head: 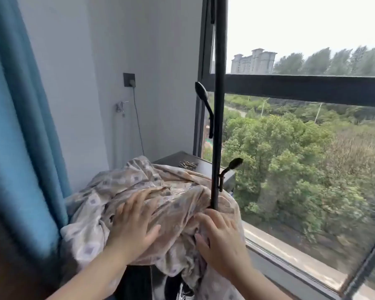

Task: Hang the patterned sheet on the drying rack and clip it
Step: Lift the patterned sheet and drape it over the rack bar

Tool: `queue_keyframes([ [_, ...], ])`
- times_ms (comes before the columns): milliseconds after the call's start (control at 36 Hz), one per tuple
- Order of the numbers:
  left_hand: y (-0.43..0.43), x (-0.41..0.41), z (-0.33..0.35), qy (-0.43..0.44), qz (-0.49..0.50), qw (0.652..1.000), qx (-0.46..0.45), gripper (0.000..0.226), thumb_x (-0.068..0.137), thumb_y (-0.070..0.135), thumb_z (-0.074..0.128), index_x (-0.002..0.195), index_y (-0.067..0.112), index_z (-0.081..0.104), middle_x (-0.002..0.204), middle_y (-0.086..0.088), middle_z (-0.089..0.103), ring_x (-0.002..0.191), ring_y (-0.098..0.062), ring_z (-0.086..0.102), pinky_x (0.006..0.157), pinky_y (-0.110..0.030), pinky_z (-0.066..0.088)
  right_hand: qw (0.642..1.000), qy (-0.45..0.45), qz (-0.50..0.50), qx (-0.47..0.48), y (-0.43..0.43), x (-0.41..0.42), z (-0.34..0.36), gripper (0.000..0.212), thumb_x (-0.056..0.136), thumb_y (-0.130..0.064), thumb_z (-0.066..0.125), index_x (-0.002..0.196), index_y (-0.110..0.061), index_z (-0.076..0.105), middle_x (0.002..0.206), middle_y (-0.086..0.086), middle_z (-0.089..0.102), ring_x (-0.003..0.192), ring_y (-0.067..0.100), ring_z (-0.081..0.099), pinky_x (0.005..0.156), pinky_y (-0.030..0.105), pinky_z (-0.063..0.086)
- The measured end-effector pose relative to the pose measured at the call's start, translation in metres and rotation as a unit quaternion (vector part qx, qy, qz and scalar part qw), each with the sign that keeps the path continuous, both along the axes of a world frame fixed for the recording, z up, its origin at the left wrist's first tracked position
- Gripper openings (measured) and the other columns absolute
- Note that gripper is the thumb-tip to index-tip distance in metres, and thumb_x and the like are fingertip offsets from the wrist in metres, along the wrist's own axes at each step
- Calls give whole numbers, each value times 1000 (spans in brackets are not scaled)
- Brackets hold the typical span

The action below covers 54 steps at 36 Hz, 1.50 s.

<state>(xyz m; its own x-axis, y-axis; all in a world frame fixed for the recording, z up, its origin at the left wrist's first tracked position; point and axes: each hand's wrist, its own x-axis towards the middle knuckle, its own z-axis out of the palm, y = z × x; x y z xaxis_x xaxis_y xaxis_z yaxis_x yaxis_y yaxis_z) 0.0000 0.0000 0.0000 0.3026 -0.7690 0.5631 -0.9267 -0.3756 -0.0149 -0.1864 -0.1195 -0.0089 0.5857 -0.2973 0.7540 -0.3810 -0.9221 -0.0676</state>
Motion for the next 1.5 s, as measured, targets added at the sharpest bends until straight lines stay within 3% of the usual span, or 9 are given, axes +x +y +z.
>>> queue_keyframes([
  [139,-5,13,2,44,9,998,41,67,65,60,38,124,28,45,132,-2,39,120,-22,35,84,-42,48,999,36,17,12,-6,28,-7,64,51,-30,80,107,-28,48,107,-6,62,101,11,47,78,25,50],
  [278,-17,20,-5,153,-34,980,121,87,62,75,25,139,46,-1,148,15,-18,135,-11,-21,111,-39,3,999,33,-35,6,-13,44,-5,51,59,-36,65,106,-29,49,111,-4,62,105,13,43,74,30,53],
  [389,-31,22,-8,167,-5,967,191,92,76,68,48,143,41,-8,150,11,-26,139,-15,-26,114,-42,-5,997,51,-58,30,-18,52,-12,61,49,-33,78,105,-28,53,115,-2,61,109,17,43,76,33,53],
  [639,-51,38,-32,203,17,954,220,100,75,60,55,137,49,-22,146,16,-34,140,-20,-26,113,-45,-9,997,49,-55,34,-23,71,-22,44,65,-43,40,106,-31,48,124,-1,55,113,23,42,78,35,54],
  [861,-81,21,-11,277,-137,940,144,89,55,68,34,129,54,-12,155,15,-3,142,-9,7,115,-37,9,998,29,19,61,-34,61,-13,35,73,-36,51,106,-27,52,123,-5,50,110,16,46,85,24,49],
  [1000,-98,18,7,378,-185,907,26,38,90,14,51,118,39,56,112,10,65,108,-12,58,90,-24,41,992,-37,74,96,-39,44,-8,25,77,-23,49,102,-26,52,116,-11,47,98,6,52,71,15,45],
  [1111,-102,13,14,437,-136,887,-63,23,92,17,50,108,30,60,98,6,63,98,-15,58,81,-24,40,991,-59,42,113,-44,36,-12,17,79,-23,50,95,-28,52,91,-9,53,70,10,55,55,21,46],
  [1250,-106,-11,14,360,-234,899,90,54,90,29,54,138,34,32,126,14,44,119,-4,42,90,-14,29,992,-67,9,102,-50,27,-11,10,79,-26,51,89,-30,49,78,-8,61,75,7,50,70,20,36],
  [1500,-118,12,48,476,-136,839,-227,22,94,13,49,80,24,62,77,6,64,77,-12,58,75,-25,45,984,-35,-21,173,-51,13,-13,15,73,-32,46,88,-34,47,78,-15,53,66,12,56,69,19,36],
])
